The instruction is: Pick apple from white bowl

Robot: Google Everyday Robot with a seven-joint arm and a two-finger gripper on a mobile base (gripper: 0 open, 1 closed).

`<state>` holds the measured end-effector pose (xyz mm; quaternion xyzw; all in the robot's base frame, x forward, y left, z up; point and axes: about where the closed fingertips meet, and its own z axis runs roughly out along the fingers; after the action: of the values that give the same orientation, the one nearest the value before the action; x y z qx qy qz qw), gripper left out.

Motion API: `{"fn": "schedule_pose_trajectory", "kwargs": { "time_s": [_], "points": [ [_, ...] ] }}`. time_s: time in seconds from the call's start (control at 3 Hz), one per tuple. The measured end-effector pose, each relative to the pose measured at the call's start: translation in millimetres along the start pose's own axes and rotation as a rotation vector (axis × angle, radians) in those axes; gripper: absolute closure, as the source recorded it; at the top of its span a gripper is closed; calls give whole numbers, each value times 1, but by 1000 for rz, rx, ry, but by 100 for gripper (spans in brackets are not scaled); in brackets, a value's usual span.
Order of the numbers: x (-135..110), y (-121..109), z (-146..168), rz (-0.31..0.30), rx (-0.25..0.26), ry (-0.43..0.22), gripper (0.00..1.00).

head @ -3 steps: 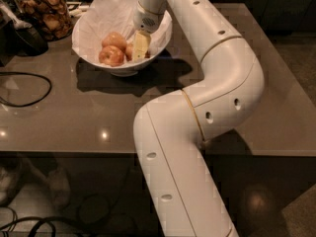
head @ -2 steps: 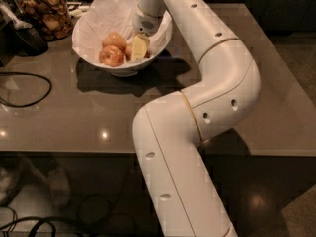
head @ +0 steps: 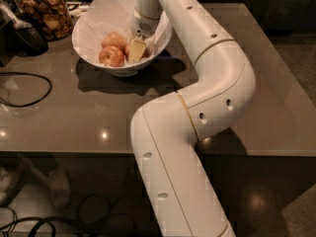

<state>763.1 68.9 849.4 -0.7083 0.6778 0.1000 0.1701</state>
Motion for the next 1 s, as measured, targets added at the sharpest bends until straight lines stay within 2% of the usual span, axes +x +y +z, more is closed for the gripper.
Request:
{"fn": "schedule_pose_trajectory", "kwargs": {
  "time_s": [0.33,0.67,1.0],
  "points": [
    [-1,0,1,-4,-2,0,39],
    [-1,0,1,-4,-2,0,57],
    [-1,0,1,-4,-2,0,80]
  ]
}}
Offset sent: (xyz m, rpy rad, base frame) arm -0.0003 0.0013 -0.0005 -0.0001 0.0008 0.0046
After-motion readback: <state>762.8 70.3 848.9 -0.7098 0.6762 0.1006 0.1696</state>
